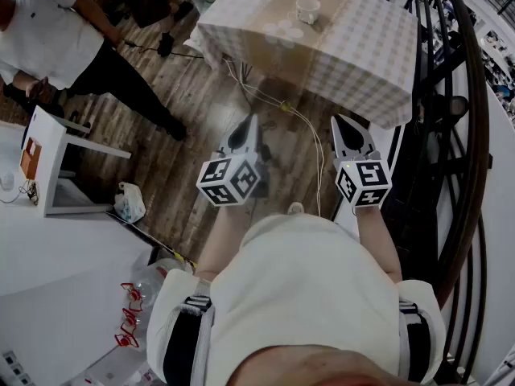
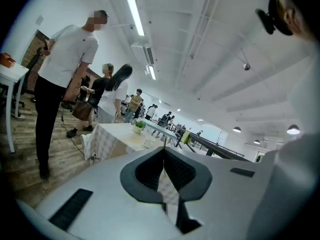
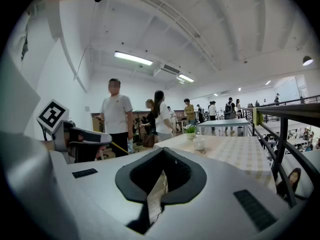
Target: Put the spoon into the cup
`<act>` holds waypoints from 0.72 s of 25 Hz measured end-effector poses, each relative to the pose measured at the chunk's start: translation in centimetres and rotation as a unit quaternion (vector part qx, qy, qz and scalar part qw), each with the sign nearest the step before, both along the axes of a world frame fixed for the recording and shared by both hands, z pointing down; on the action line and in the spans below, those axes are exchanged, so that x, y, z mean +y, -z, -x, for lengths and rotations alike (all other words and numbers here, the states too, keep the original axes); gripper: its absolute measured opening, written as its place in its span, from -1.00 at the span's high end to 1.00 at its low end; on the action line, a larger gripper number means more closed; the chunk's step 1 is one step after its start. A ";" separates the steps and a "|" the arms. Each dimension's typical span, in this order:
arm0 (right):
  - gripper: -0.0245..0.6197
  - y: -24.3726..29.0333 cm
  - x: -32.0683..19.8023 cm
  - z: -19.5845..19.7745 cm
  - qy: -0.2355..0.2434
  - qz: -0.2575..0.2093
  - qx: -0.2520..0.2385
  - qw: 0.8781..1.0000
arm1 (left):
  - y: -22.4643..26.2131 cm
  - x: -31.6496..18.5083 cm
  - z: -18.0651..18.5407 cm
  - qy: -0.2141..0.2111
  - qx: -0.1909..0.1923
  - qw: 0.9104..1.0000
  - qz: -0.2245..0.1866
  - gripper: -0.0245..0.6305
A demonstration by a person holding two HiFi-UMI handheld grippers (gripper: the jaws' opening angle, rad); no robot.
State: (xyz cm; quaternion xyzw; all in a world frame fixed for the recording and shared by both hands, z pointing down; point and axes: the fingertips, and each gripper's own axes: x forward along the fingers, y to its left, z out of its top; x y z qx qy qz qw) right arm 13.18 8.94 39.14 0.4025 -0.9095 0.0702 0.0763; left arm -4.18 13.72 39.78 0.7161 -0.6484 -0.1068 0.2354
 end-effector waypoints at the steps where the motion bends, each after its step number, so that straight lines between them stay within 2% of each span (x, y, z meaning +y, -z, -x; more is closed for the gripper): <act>1: 0.92 0.0 0.2 0.2 0.002 -0.002 -0.001 1.000 | 0.1 0.1 0.1 -0.001 -0.003 1.000 -0.001 0.91; 18: 0.92 -0.1 1.7 0.6 0.017 0.002 -0.012 1.000 | 0.6 1.0 0.0 0.002 -0.013 1.000 -0.007 0.91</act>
